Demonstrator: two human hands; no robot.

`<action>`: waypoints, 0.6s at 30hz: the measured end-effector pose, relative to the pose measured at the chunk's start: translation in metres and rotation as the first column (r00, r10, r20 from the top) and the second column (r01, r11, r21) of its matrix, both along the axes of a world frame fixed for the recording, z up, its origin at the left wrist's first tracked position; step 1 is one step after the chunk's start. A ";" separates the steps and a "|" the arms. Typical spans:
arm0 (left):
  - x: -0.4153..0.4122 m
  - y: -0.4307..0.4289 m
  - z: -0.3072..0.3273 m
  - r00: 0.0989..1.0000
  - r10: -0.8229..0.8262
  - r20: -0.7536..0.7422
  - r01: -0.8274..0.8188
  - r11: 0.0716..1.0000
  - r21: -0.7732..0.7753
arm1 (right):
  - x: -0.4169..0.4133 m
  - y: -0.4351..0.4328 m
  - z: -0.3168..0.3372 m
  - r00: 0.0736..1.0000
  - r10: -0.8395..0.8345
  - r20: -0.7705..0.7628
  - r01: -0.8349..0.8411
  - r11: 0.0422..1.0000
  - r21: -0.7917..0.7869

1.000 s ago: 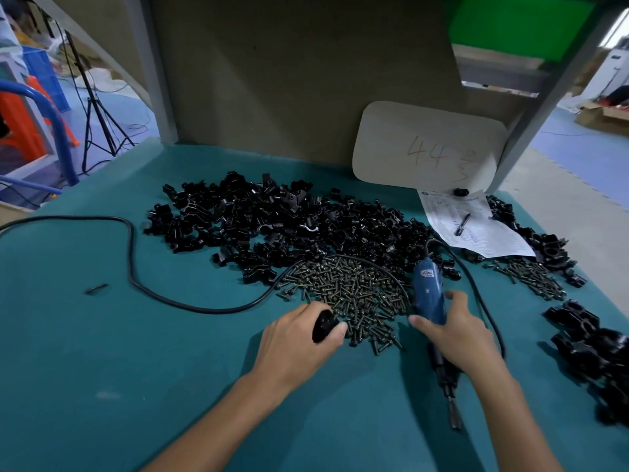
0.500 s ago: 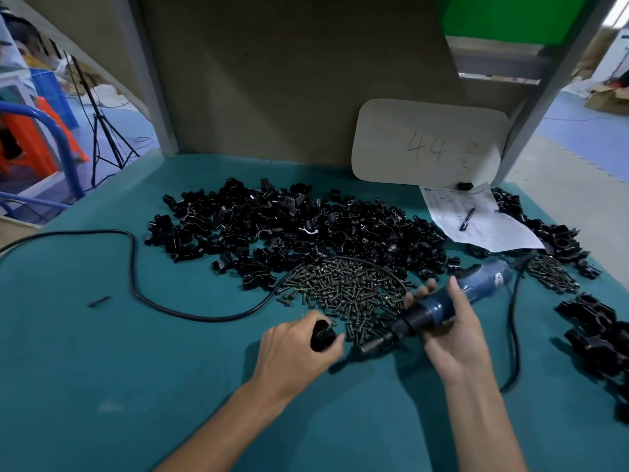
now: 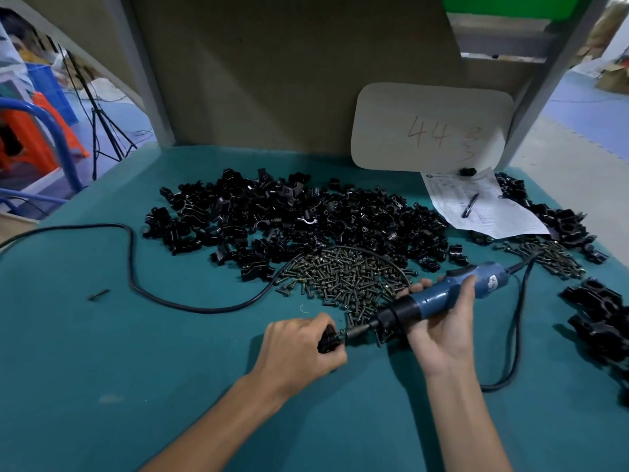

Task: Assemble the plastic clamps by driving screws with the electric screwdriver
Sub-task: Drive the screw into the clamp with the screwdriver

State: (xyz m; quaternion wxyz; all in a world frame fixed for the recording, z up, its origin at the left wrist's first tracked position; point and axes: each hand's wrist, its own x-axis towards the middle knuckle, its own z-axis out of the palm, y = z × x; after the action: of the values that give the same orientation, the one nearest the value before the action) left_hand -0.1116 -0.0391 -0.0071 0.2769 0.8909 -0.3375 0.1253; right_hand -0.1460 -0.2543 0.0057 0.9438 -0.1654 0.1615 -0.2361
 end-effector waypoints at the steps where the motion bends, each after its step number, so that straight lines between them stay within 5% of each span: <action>1: 0.000 0.000 0.000 1.000 0.001 0.004 -0.001 1.000 0.003 | 0.000 0.000 0.000 1.000 0.001 0.005 -0.001 1.000 0.012; 18: 0.001 -0.003 -0.003 0.993 -0.018 0.117 0.005 0.994 0.108 | 0.002 0.010 0.009 0.993 -0.114 -0.007 0.114 0.993 0.032</action>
State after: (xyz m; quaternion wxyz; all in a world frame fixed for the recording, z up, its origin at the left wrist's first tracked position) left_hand -0.1111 -0.0422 -0.0102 0.2090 0.8935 -0.3648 0.1577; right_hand -0.1437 -0.2446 0.0148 0.9310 -0.1411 0.1770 -0.2865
